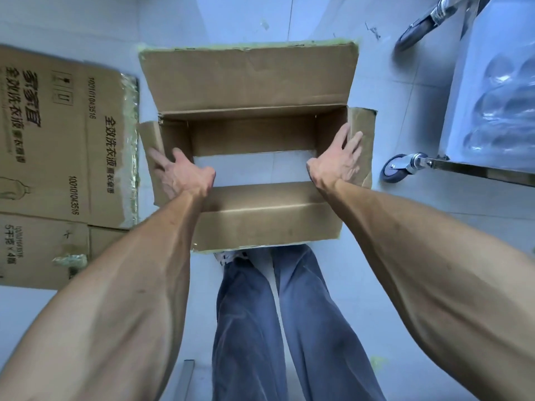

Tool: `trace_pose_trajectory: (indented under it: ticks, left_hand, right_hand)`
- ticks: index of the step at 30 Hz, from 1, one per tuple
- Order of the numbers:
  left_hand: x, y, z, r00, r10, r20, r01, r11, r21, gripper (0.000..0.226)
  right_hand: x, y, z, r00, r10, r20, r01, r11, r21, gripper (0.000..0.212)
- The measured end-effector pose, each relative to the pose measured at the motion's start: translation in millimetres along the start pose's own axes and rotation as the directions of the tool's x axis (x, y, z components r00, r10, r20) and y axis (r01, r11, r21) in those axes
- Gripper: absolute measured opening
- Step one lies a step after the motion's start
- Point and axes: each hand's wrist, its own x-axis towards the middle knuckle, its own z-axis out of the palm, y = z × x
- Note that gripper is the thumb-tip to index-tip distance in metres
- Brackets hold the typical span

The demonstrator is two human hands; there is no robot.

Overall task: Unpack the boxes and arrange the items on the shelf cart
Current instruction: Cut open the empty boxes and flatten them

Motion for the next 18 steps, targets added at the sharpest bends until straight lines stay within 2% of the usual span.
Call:
trace_pose_trajectory:
  ticks: [2,4,6,8,10,12,13,15,18]
  left_hand:
    - [-2,0,8,0.999,-0.003,-0.037,0.002,1.000,-0.007,0.063]
    - [-6,1,13,0.997,-0.011,-0.080,0.010,1.000,-0.019,0.066]
    - [-13,0,17,0.992,0.002,-0.127,-0.006,1.000,-0.029,0.066]
    - [-24,-2,20,0.989,0.037,-0.144,-0.043,0.998,-0.037,0.068]
    - [-35,-5,21,0.984,0.088,-0.155,-0.094,0.995,-0.035,0.066]
    - [-41,-8,22,0.975,0.138,-0.175,-0.147,0.988,-0.041,0.062]
    - [-42,-9,22,0.971,0.151,-0.187,-0.163,0.985,-0.052,0.059]
    - [-43,-14,21,0.963,0.156,-0.220,-0.178,0.980,-0.083,0.055]
    - [-44,-29,18,0.940,0.165,-0.298,-0.202,0.975,-0.097,0.047]
  right_hand:
    - [-4,-1,9,0.995,-0.043,-0.088,0.039,0.998,-0.047,0.095]
    - [-14,-2,14,0.981,-0.098,-0.165,0.082,0.991,-0.104,0.084]
    - [-28,-2,18,0.961,-0.227,-0.159,0.200,0.965,-0.170,0.070]
    - [-44,-3,21,0.911,-0.411,-0.038,0.392,0.890,-0.233,0.048]
    - [-57,-7,20,0.835,-0.504,0.220,0.544,0.816,-0.196,0.038]
    - [-70,-12,20,0.701,-0.512,0.497,0.649,0.747,-0.145,0.048]
    - [-77,-13,23,0.645,-0.524,0.556,0.702,0.695,-0.158,0.056]
    - [-91,-13,31,0.601,-0.581,0.548,0.771,0.603,-0.206,0.073]
    - [-117,-9,48,0.573,-0.692,0.439,0.820,0.483,-0.308,0.097]
